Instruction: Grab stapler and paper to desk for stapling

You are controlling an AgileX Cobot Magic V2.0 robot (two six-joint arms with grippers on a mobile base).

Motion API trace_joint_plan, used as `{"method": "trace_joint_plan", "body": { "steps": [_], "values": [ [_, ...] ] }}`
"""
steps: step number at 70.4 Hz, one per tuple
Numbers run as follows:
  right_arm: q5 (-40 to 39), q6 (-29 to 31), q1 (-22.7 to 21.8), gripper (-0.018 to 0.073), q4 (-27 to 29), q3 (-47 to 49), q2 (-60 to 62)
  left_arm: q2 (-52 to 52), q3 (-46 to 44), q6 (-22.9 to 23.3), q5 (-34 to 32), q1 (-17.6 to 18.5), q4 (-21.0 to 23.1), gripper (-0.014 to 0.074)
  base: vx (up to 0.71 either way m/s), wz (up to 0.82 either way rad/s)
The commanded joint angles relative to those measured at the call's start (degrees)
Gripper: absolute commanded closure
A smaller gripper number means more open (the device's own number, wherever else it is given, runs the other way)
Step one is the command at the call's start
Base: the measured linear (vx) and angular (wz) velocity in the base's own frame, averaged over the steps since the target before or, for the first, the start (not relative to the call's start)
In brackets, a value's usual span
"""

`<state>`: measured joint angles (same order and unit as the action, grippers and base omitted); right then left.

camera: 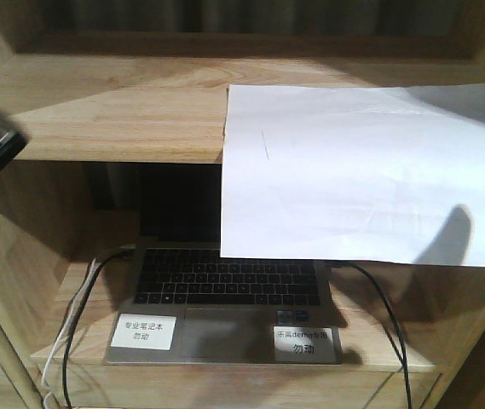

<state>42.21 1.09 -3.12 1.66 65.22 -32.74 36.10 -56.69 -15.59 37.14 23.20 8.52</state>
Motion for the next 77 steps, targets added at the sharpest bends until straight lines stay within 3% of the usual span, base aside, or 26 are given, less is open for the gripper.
{"method": "trace_joint_plan", "body": {
  "steps": [1,20,35,77],
  "values": [
    [-3.78,0.52,-0.24,0.0171,-0.14,1.30,-1.06,-6.27,2.53,-0.35,-7.29,0.10,1.14,0.0604,0.00,0.00],
    [-3.78,0.52,-0.24,0.0171,-0.14,1.30,-1.06,-24.81,12.44,-0.35,-5.67,0.10,1.09,0.0604,0.00,0.00],
    [-3.78,0.52,-0.24,0.0171,-0.14,1.30,-1.06,-34.28,15.42,-0.35,0.53,0.10,1.09,0.0604,0.00,0.00],
    [-3.78,0.52,-0.24,0.0171,-0.14,1.30,-1.06,-36.26,15.42,-0.35,3.94,0.10,1.14,0.0603,0.00,0.00]
  ]
}}
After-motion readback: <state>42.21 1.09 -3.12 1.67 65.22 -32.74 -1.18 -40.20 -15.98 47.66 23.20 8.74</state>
